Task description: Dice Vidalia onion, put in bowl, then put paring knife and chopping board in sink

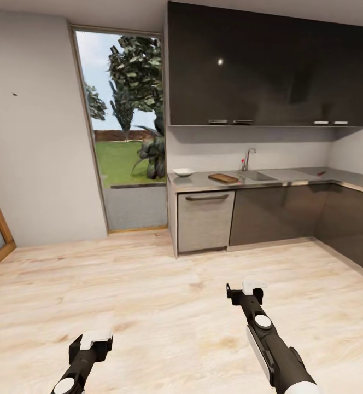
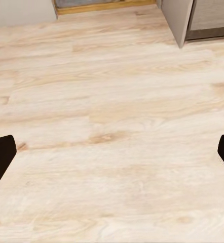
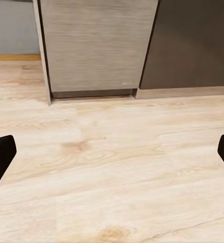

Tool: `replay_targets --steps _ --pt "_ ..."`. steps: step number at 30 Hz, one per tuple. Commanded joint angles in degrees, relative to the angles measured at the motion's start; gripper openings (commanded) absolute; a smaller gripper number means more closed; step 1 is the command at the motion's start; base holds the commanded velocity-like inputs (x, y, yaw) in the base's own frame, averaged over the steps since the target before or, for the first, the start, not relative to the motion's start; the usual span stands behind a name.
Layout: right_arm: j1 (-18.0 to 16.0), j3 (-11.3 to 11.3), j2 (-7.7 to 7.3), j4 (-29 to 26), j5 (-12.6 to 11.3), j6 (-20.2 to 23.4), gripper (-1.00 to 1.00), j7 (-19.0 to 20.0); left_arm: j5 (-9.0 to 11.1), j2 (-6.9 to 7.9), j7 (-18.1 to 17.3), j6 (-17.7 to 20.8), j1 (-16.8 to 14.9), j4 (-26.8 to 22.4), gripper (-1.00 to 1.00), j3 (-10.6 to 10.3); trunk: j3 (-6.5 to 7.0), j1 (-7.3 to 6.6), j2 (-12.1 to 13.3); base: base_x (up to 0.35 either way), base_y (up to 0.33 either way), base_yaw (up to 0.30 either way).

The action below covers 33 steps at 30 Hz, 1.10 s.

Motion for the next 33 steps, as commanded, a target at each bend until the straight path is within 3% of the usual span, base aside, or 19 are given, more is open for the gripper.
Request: replay_targets --steps 1,33 --pt "0.0 0.0 0.00 0.0 0.6 0.1 1.00 -0.3 0.1 0.01 0.2 0.0 0.0 0.0 1.00 0.0 -0.06 0.02 0.0 0.254 -0.213 0.078" --pt "0.0 0.0 0.00 0.0 0.6 0.1 1.00 -0.3 0.1 0.01 0.3 0.0 0.0 -0.1 1.00 0.0 -0.06 0.02 0.0 0.254 -0.213 0.122"
